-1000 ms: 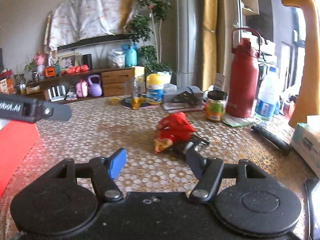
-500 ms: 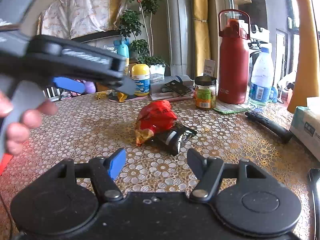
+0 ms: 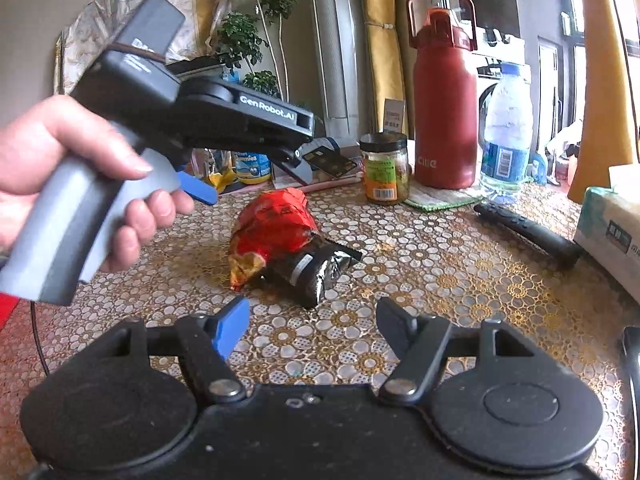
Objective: Organize snacks
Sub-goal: 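Grasp the red chip bag with the left gripper while the right grasps the black packet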
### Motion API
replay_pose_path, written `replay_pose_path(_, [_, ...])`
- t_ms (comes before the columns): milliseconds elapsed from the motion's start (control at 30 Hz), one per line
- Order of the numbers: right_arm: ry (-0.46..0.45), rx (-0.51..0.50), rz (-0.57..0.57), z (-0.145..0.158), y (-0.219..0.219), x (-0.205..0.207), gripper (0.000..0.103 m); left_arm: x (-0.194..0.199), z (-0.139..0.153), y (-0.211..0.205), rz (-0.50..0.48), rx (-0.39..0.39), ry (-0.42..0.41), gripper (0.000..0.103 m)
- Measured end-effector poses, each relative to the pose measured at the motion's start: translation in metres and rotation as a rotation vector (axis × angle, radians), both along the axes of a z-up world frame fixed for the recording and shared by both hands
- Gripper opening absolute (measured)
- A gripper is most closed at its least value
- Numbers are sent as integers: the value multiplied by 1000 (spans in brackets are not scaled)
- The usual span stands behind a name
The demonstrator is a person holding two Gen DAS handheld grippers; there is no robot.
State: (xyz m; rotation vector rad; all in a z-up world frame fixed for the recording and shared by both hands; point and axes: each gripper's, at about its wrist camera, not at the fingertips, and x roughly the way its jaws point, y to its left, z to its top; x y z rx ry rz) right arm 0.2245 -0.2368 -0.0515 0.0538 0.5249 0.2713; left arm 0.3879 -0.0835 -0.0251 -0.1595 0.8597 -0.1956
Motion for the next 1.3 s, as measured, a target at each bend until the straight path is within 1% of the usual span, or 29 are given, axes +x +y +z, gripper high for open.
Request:
replay_pose_path(100, [5, 3, -4, -2, 0, 5, 70, 6, -8, -3, 3, 19, 21, 103])
replay_pose_path(233, [9, 8, -8, -4, 0, 10, 70, 8, -13, -2, 11, 23, 21, 101])
replay_pose_path(267, [9, 8, -9, -4, 1, 11, 71, 8, -14, -2, -1, 25, 25, 97])
replay_pose_path(300, [10, 6, -9, -4, 1, 13, 71, 9, -15, -2, -20, 13, 26, 85])
replay_pose_path(333, [12, 5, -9, -4, 2, 14, 72, 8, -15, -1, -32, 14, 24, 83])
replay_pose_path(367, [14, 3, -9, -5, 3, 17, 72, 7, -14, -1, -36, 25, 16, 77])
replay_pose_path(400, [16, 2, -10, -6, 4, 19, 72, 6, -13, 0, -41, 26, 13, 73])
replay_pose_path(500, [22, -9, -10, -7, 8, 26, 72, 2, -10, 10, -40, -3, 13, 68])
replay_pose_path(600, [21, -20, -13, -6, 11, 34, 74, -5, -2, 19, -41, 9, -22, 65])
replay_pose_path(733, [30, -22, -21, -6, 17, 47, 75, -17, 10, 35, -26, 1, -59, 64])
replay_pose_path(933, [61, 3, -59, -6, 25, 72, 76, -43, 27, 50, -21, 10, -125, 64])
replay_pose_path(1067, [93, 32, -100, -8, 29, 89, 76, -59, 32, 56, -26, 22, -147, 64])
replay_pose_path(1133, [112, 33, -115, -12, 32, 96, 73, -66, 33, 59, -33, 30, -152, 64])
replay_pose_path(1167, [124, 31, -123, -14, 33, 99, 69, -69, 34, 60, -31, 35, -155, 64])
replay_pose_path(1200, [132, 35, -128, -17, 33, 100, 60, -74, 35, 62, -30, 37, -159, 64])
replay_pose_path(1267, [130, 36, -129, -19, 35, 100, 54, -81, 36, 65, -24, 38, -167, 64])
replay_pose_path(1300, [124, 26, -135, -19, 36, 98, 48, -85, 37, 66, -22, 40, -170, 64])
